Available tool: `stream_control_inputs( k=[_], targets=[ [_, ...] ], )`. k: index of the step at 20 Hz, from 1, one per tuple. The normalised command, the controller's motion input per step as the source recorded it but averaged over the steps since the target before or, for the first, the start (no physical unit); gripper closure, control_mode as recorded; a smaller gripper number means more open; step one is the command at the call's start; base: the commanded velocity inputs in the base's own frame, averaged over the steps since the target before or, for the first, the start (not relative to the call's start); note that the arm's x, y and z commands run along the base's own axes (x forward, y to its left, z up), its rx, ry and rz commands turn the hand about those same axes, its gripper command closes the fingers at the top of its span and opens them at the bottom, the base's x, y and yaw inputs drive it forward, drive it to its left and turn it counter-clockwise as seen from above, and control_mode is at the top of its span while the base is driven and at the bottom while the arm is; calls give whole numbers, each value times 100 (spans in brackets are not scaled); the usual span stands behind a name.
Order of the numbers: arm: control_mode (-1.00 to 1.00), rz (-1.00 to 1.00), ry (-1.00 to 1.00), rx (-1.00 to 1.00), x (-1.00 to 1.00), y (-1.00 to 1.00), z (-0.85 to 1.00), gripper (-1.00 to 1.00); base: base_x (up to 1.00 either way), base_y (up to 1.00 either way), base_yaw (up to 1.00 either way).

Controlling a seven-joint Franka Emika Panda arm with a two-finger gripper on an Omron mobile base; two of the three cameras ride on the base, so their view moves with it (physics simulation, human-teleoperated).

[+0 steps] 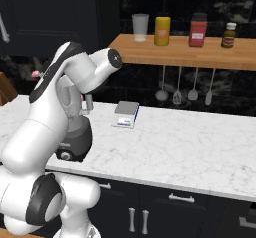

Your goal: Close the lid blender by securely placing the lid on top.

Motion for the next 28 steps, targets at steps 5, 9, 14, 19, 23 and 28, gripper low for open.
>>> stream_control_inputs(
  k=[5, 9, 14, 19, 23, 28],
  targets=[
    [-100, 0, 0, 0, -14, 0, 0, 100, 0, 0, 0],
    [-100, 1, 0, 0, -27, 0, 9, 100, 0, 0, 0],
    [-100, 0, 0, 0, -22, 0, 18, 100, 0, 0, 0],
    [-100, 0, 1, 0, -11, -3, 9, 100, 0, 0, 0],
    [-100, 0, 6, 0, -27, -4, 7, 100, 0, 0, 0],
    [-100, 0, 10, 0, -30, -1, 2, 100, 0, 0, 0]
  ],
)
